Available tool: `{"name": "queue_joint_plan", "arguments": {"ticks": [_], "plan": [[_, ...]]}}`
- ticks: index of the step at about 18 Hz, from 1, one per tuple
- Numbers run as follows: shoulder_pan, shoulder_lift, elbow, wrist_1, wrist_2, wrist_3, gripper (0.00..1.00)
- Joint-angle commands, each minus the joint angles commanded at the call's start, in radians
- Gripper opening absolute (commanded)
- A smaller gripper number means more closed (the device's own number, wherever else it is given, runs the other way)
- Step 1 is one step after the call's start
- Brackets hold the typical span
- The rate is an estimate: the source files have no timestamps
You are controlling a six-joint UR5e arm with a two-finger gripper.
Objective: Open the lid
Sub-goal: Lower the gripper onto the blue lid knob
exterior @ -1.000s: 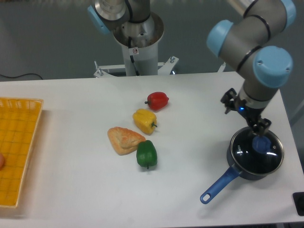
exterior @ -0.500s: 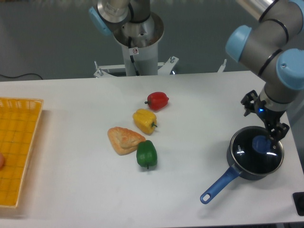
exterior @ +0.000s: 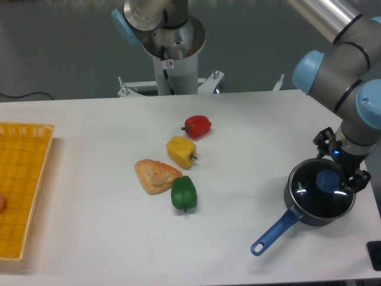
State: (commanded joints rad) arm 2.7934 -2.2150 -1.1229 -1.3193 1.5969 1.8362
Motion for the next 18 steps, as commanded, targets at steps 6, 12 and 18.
{"name": "queue_joint_plan", "arguments": {"ticks": [6, 12, 18], "plan": [[-0.002, -0.02, 0.0, 0.015, -0.002, 0.034, 1.0], [-0.002, -0.023, -0.014, 0.014, 0.002, 0.041, 1.0], [-0.002, -0.022, -0.026, 0.011, 0.009, 0.041, 1.0]]}}
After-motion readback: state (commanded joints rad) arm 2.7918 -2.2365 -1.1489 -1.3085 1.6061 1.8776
